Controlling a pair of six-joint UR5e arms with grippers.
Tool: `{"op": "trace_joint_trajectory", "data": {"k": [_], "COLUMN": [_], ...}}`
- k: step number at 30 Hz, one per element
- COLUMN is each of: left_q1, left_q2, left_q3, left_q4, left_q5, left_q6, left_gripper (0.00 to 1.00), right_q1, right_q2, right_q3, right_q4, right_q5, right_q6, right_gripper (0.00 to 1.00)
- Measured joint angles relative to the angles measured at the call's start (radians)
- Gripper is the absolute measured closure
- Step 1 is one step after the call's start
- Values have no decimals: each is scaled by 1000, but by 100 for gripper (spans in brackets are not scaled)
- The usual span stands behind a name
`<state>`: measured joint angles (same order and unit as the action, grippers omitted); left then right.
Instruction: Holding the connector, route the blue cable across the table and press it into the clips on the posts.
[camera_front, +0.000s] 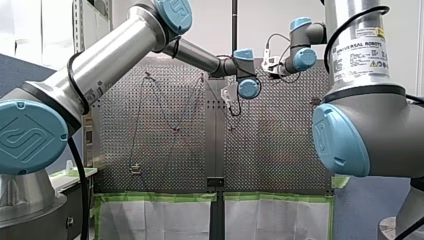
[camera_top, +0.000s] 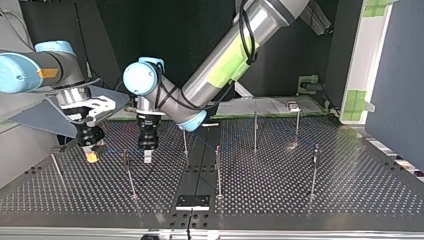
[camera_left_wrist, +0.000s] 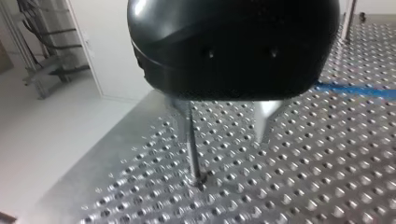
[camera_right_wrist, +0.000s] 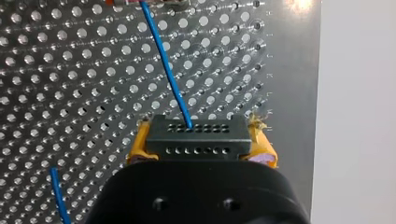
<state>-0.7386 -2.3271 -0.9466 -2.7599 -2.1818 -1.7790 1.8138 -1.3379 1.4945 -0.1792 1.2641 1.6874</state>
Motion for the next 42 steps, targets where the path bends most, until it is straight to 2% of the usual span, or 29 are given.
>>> {"op": "trace_joint_trajectory", "data": {"k": [1,8,24,31,42], "left_q1": [0,-5,-62,-74,-92], "left_q2": [0,1,6,48,144], "left_q3": [0,0,-7,-51,-148], "left_q4": [-8,-72,-201,-176,-81], "left_q5": [-7,-65,-125,-123,-116], "left_q6": [0,-9,-12,-6,-1], "left_gripper": [0,0,0,0,0], "right_q1": [0,0,0,0,-7], "right_q2": [0,2,7,8,9], "right_q3": [0,3,6,6,6], "right_q4": [0,1,1,1,1], "right_q5": [0,0,-1,-2,-1], "right_q6": [0,-1,-7,-9,-11], "right_gripper": [100,100,100,100,100]}}
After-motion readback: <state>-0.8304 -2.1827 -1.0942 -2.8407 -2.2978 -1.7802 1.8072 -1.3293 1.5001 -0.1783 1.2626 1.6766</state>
